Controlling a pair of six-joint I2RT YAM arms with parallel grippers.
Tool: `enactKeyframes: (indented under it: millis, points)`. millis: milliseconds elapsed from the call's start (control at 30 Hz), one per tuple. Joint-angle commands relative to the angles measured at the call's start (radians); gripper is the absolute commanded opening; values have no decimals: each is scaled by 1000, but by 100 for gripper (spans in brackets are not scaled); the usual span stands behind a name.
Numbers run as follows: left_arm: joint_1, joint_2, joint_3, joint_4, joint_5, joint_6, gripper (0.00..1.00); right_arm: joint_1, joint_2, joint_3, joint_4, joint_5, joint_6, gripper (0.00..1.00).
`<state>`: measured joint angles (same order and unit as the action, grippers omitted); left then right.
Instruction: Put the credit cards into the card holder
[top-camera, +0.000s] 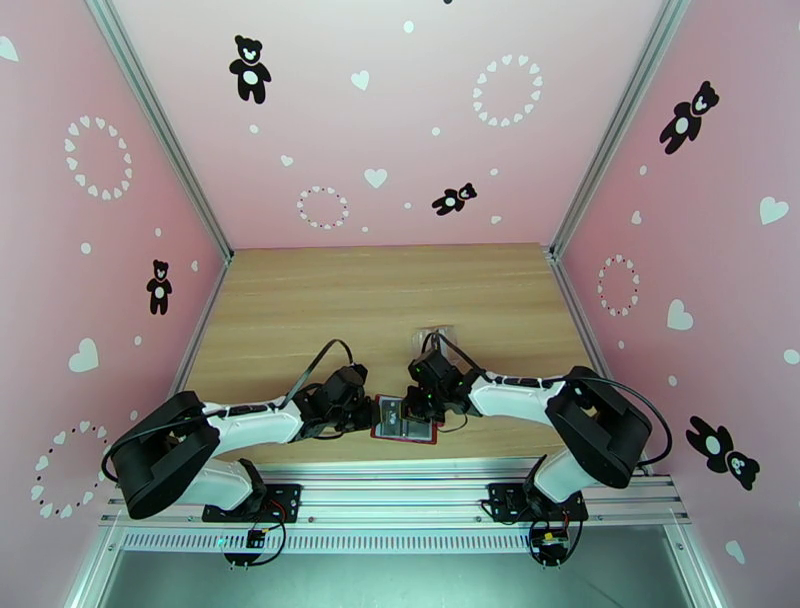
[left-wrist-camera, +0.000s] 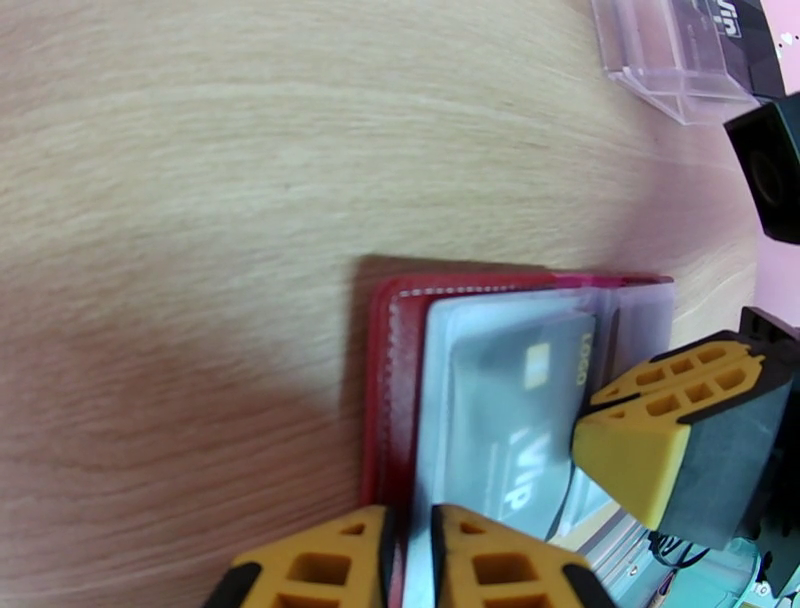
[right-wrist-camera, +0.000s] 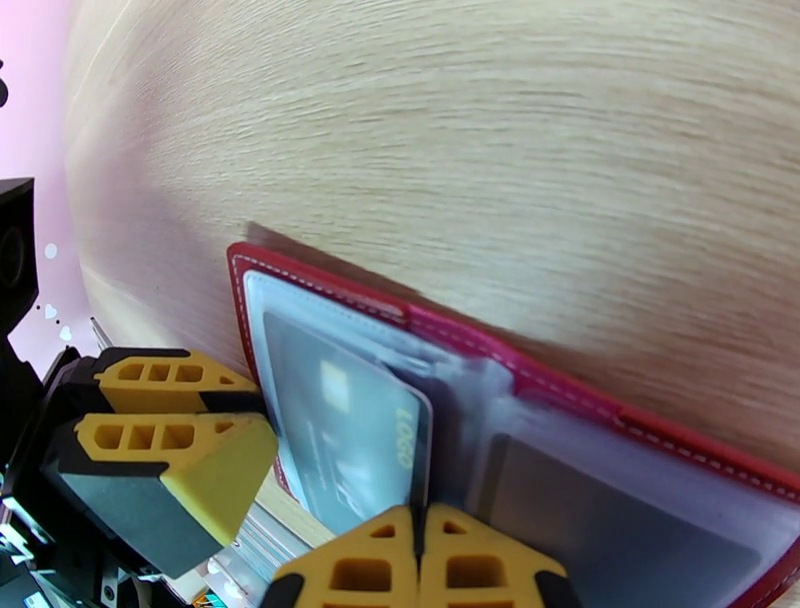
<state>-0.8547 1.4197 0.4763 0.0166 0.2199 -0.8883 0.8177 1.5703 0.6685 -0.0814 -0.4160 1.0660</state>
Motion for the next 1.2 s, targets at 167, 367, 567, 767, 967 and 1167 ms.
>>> enactKeyframes:
  millis: [167,367,567,767,967,1167]
  points:
    - [-26,-14,-14,-51,-13,-16,19,22,45,72,-37,-18,-15,1]
    - [-27,-58,-27,-74,-19,-20,19,21,43,129,-125,13,-70,10]
    - [-27,-78,-16,-108,-43,-11,20,22,-3,135,-199,61,-96,22]
    - [-27,-78,-8,-111,-47,-9,19,23,-36,154,-272,97,-136,25]
    - [-27,-75,-10,-111,-49,-8,19,40,-5,179,-272,76,-155,8]
    - [-27,-60,-8,-106,-50,-8,19,56,52,215,-268,76,-164,5]
